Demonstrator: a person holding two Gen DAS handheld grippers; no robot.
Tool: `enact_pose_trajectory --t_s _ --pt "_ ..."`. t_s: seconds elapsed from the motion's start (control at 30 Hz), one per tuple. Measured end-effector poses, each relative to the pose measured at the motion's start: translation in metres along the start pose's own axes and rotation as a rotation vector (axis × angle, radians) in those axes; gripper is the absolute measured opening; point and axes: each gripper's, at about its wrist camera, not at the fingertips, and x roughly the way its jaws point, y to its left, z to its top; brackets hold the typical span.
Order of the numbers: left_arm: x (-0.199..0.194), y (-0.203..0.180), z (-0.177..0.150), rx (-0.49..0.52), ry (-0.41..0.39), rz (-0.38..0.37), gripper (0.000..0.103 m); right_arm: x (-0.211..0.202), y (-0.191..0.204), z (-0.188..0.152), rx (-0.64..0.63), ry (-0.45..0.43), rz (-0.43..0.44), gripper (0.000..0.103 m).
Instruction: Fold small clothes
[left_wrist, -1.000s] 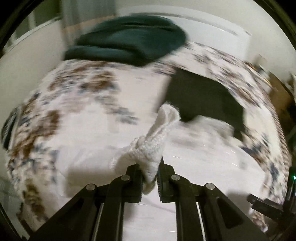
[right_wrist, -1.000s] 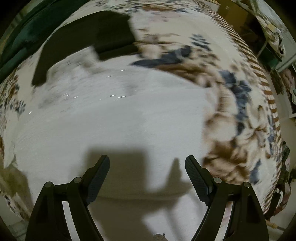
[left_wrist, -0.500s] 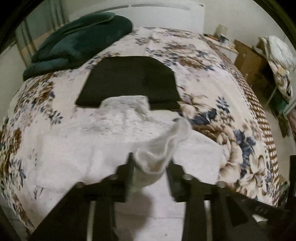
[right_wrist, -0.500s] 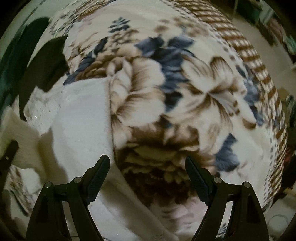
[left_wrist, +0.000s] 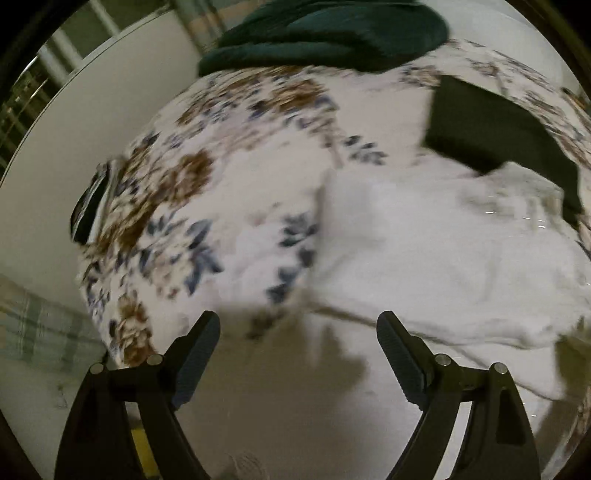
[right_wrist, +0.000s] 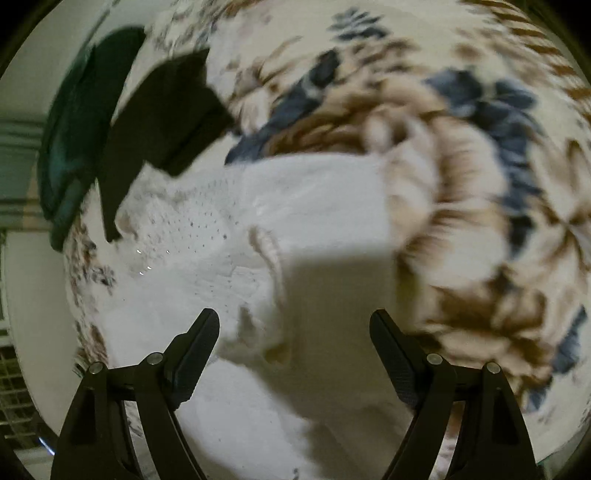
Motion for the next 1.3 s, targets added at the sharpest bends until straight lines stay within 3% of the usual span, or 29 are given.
enact_pose_trajectory --t_s 0.1,0.13,0.3,0.57,0.67,0.77,0.87,1.03,1.13,1.2,1.3 --pt "0.007 0.009 0.0 -0.024 0.009 0.011 0.087 0.01 0.023 -0.003 -0.09 -0.017 -0.084 0.01" --pt "0.009 0.01 0.002 -0.033 0.009 0.014 0.087 0.005 0.029 -0.006 -0.109 -0.046 -0.095 0.009" --pt "0.019 0.021 0.028 -0.084 -0.015 -0.01 0.087 -0.036 0.025 -0.016 -0.1 -0.131 -0.143 0.008" --pt "0.07 -0.001 0.064 0.01 -0.016 -0.006 0.087 -0.03 -0.026 -0.011 -0.028 -0.037 -0.233 0.009" --pt "0.085 -0.01 0.066 0.061 0.01 -0.002 0.087 -0.028 -0.033 -0.007 0.009 -0.005 -0.26 0.022" --pt "0.07 -0.013 0.065 0.088 -0.029 -0.033 0.087 -0.055 -0.031 -0.011 0.033 -0.098 -0.227 0.036" --pt "0.057 -0.023 0.06 0.13 -0.042 -0.061 0.087 -0.064 -0.01 -0.02 -0.035 -0.147 -0.188 0.045" --pt "0.08 -0.05 0.047 0.241 -0.003 -0.045 0.087 -0.022 0.042 -0.041 -0.241 -0.096 -0.193 0.046" --pt "0.1 -0.049 0.044 0.267 0.051 -0.02 0.087 0.017 0.063 -0.061 -0.372 -0.01 -0.316 0.046" --pt "0.103 -0.037 0.044 0.246 0.065 -0.047 0.087 0.033 0.062 -0.076 -0.451 0.041 -0.434 0.046" --pt "0.103 -0.024 0.042 0.225 0.092 -0.08 0.087 0.025 0.044 -0.089 -0.42 0.072 -0.434 0.046"
